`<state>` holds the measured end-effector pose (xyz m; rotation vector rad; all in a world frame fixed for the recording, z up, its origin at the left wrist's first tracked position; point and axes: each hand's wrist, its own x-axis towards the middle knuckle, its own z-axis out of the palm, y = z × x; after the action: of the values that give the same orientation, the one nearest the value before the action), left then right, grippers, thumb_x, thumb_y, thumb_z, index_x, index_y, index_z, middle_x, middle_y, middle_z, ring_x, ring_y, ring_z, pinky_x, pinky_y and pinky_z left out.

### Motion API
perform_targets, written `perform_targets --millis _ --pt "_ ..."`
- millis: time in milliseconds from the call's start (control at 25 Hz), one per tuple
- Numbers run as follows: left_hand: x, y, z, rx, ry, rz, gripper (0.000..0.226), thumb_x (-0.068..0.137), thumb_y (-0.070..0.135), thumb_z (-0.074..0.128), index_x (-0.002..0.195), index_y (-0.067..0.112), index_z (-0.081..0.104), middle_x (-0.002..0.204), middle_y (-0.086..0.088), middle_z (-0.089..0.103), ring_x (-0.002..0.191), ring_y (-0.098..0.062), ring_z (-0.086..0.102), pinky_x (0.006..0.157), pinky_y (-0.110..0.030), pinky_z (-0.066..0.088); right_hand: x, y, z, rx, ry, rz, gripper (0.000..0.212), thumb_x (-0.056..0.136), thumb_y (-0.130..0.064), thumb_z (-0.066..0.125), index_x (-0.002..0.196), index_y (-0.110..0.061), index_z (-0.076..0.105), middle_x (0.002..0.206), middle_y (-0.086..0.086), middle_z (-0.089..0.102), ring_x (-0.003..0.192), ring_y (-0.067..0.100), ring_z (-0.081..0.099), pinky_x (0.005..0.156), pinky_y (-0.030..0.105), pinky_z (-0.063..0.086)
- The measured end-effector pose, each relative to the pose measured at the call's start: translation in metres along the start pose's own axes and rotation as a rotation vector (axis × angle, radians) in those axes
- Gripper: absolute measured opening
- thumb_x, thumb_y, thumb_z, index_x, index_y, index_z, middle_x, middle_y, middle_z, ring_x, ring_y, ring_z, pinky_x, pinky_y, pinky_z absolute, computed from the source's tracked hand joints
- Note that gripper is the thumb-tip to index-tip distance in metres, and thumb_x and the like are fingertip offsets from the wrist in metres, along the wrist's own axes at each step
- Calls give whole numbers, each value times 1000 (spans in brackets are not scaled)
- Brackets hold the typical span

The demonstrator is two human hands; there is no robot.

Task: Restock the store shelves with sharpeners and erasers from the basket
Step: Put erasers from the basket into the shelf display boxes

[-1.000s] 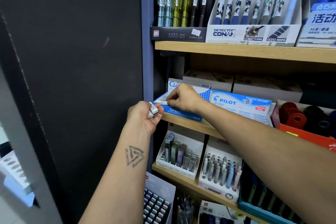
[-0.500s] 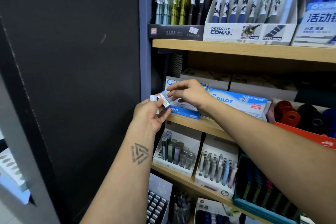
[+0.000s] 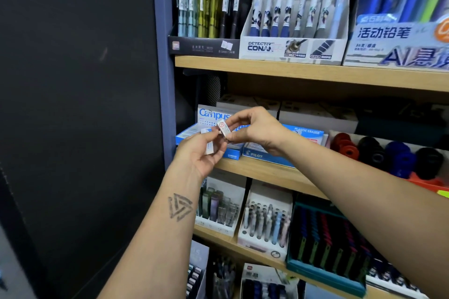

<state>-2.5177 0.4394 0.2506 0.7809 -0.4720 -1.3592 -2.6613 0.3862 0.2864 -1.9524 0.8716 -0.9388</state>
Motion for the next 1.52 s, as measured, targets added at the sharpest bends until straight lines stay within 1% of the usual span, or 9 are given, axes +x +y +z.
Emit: perform_targets --millis 160,320,440,560,760,920,1200,1360,1520 --pt "-2 -10 13 -79 -71 -72 12 99 2 53 109 2 60 96 -20 69 89 -30 68 62 -33 62 -3 -2 -16 -53 26 3 19 75 3 82 91 -5 75 75 3 72 69 12 62 70 29 52" --pt "0 -14 25 -130 -85 -26 23 92 -4 61 114 -1 61 121 -19 67 97 -25 68 69 -32 63 -10 -13 -44 -110 -33 -1 29 75 10 78 103 1 75 98 22 74 82 18 66 89 39 56" --pt "-4 -22 37 -90 -3 82 12 87 -13 63 92 -4 60 98 -14 68 84 -21 66 76 -33 61 -18 -23 -61 -151 -119 19 38 77 15 74 110 -2 70 105 19 72 79 11 67 85 32 57" --pt "-10 -30 50 -50 54 158 23 86 -17 63 77 2 53 82 -12 64 73 -19 63 84 -36 57 -21 -23 -63 -402 -71 -29 25 76 -5 84 99 -4 74 95 16 73 68 4 60 69 22 52" --pt "-6 -28 51 -90 44 59 12 92 -4 61 104 -8 58 90 -21 58 80 -29 64 71 -38 63 -10 2 -73 -740 250 110 11 76 -18 85 80 -16 75 80 -1 73 76 10 65 67 22 48" --pt "-12 -19 45 -161 -84 -25 31 103 14 44 126 -6 48 109 -33 60 100 -41 65 89 -46 56 2 34 -57 -842 291 249 11 79 -12 77 71 -17 70 85 4 74 84 20 69 76 27 54" --pt "-6 -17 29 -120 -192 -19 34 109 19 34 140 7 40 121 -24 67 111 -35 67 78 -49 60 13 52 -41 -899 346 307 6 81 -21 73 86 -16 75 97 7 71 90 28 67 78 36 56" --pt "-2 -17 26 -33 -144 75 25 107 14 40 124 11 58 120 -9 70 117 -21 63 83 -45 55 13 30 -34 -475 324 130 14 86 -10 64 91 -16 76 89 5 73 85 21 68 83 39 56" --pt "-6 -17 24 -28 -127 91 22 104 8 46 120 10 61 116 -11 71 110 -27 67 88 -40 55 4 5 -19 -294 118 -180 50 84 15 56 126 -12 65 109 7 68 78 4 61 81 29 56"
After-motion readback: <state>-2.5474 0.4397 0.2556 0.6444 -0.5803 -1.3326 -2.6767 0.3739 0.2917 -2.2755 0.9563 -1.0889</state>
